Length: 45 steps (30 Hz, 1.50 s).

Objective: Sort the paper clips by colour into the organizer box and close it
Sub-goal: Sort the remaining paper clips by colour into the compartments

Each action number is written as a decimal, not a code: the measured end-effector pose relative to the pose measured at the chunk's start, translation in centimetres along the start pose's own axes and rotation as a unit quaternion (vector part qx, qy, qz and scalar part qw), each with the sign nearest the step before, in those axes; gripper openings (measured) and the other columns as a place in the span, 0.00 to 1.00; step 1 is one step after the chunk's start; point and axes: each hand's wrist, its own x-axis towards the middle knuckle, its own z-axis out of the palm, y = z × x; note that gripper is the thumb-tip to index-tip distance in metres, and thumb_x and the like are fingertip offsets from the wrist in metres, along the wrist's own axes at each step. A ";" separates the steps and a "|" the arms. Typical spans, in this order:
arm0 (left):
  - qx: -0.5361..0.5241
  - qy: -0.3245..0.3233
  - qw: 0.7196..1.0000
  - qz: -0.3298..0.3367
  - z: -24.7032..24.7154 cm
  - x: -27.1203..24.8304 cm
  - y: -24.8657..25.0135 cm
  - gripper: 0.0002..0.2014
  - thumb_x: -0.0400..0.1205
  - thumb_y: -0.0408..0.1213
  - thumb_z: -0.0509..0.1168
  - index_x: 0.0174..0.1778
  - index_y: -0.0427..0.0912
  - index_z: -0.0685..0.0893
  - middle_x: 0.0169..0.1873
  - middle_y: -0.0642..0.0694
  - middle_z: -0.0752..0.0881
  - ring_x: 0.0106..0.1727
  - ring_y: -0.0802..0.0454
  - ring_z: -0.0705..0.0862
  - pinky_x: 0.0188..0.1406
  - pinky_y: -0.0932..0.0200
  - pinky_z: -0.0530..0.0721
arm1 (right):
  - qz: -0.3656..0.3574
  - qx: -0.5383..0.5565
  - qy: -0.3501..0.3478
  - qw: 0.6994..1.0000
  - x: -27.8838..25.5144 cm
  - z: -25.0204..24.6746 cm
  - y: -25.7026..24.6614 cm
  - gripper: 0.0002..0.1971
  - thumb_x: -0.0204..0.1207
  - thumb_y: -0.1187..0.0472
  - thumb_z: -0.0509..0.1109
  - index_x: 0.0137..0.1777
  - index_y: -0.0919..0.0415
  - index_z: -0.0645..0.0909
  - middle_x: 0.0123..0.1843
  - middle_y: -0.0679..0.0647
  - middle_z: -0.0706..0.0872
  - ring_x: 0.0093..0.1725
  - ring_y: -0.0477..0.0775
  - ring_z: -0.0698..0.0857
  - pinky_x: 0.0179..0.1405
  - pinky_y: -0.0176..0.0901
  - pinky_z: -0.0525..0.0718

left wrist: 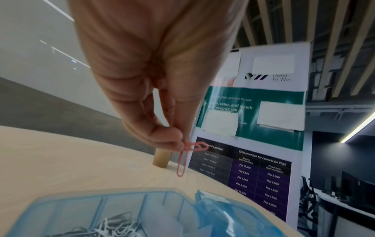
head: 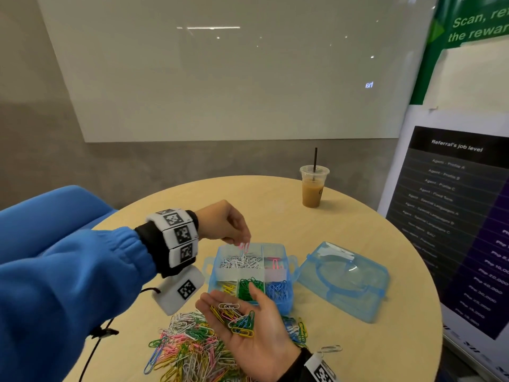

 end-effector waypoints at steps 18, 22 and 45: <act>0.158 -0.021 0.983 0.089 1.5 -6.6 -1.1 0.07 0.80 0.46 0.71 0.53 0.53 0.89 0.48 0.58 0.90 0.45 0.65 0.86 0.45 0.70 0.83 | -0.025 0.005 0.004 1.000 -0.5 0.1 -0.2 0.39 0.83 0.39 0.58 0.63 0.83 0.79 0.63 0.78 0.82 0.63 0.74 0.84 0.68 0.59 0.80; 0.181 -0.012 0.977 0.115 3.0 -9.6 -2.5 0.07 0.78 0.48 0.73 0.51 0.57 0.88 0.48 0.62 0.85 0.45 0.67 0.82 0.45 0.72 0.79 | -0.061 0.009 0.009 0.998 -0.7 0.2 -0.1 0.38 0.82 0.39 0.59 0.56 0.83 0.84 0.61 0.79 0.82 0.61 0.70 0.86 0.65 0.61 0.83; 0.216 0.030 0.952 0.213 4.2 -11.0 -5.3 0.04 0.82 0.48 0.68 0.50 0.55 0.85 0.52 0.63 0.78 0.45 0.66 0.76 0.44 0.64 0.78 | -0.065 0.001 -0.038 0.997 -0.8 -0.1 -0.2 0.40 0.82 0.38 0.56 0.59 0.83 0.81 0.68 0.82 0.76 0.72 0.73 0.77 0.80 0.62 0.66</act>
